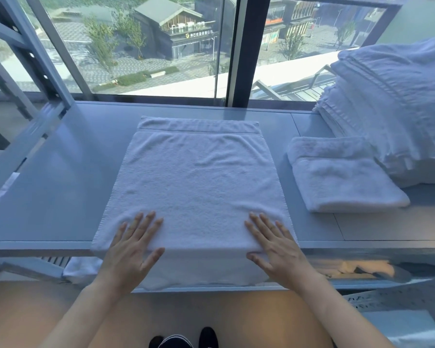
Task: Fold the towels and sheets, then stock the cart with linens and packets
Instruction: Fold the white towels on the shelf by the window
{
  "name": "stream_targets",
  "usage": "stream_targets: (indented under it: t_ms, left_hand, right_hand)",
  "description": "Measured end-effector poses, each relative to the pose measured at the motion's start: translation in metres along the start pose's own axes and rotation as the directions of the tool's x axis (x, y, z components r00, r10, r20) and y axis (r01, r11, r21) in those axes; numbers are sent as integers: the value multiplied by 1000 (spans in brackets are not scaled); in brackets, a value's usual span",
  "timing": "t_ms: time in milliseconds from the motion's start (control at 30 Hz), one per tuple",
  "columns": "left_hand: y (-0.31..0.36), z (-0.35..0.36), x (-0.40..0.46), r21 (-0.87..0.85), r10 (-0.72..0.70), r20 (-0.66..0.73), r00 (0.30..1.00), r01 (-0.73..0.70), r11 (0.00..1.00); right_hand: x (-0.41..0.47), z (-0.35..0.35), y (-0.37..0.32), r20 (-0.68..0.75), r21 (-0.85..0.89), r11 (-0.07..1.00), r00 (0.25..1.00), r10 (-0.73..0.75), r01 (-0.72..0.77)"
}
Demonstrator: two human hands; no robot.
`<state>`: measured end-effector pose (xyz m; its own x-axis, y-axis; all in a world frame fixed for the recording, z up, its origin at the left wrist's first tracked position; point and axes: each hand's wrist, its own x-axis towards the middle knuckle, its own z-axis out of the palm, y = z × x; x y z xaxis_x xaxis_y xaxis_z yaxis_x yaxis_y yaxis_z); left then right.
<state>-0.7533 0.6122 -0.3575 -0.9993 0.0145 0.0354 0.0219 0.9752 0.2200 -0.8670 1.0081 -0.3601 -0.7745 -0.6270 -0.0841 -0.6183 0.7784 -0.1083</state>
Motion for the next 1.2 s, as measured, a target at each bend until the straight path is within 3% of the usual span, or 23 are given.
stream_targets:
  t_ms: [100, 267, 533, 667, 900, 1033, 1200]
  left_hand:
    - [-9, 0, -3, 65, 89, -5, 996, -88, 994]
    - [-8, -2, -1, 142, 174, -62, 983, -164, 976]
    - [-23, -31, -46, 139, 217, -342, 914, -179, 974]
    - [-44, -58, -100, 133, 241, -414, 878, -204, 970]
    - [-75, -99, -204, 20, 175, -517, 838, -192, 981]
    - [-82, -117, -262, 43, 85, -558, 826, -74, 996]
    - [-78, -125, -309, -18, 71, -590, 804, -101, 995]
  right_hand:
    - [3, 5, 0, -25, -30, 1000, 1000, -1, 1]
    - [-1, 12, -3, -198, -76, 996, 979, -52, 38]
    - [-26, -12, -50, -406, -38, 998, 912, -56, 44]
    - [-56, -32, -90, -426, -14, 999, 903, -46, 44]
    - [-118, -66, -160, -476, 80, 996, 879, 12, 30]
    - [-164, -78, -189, -509, 128, 991, 855, 97, -36]
    - [-214, -86, -223, -552, 144, 985, 818, 159, -94]
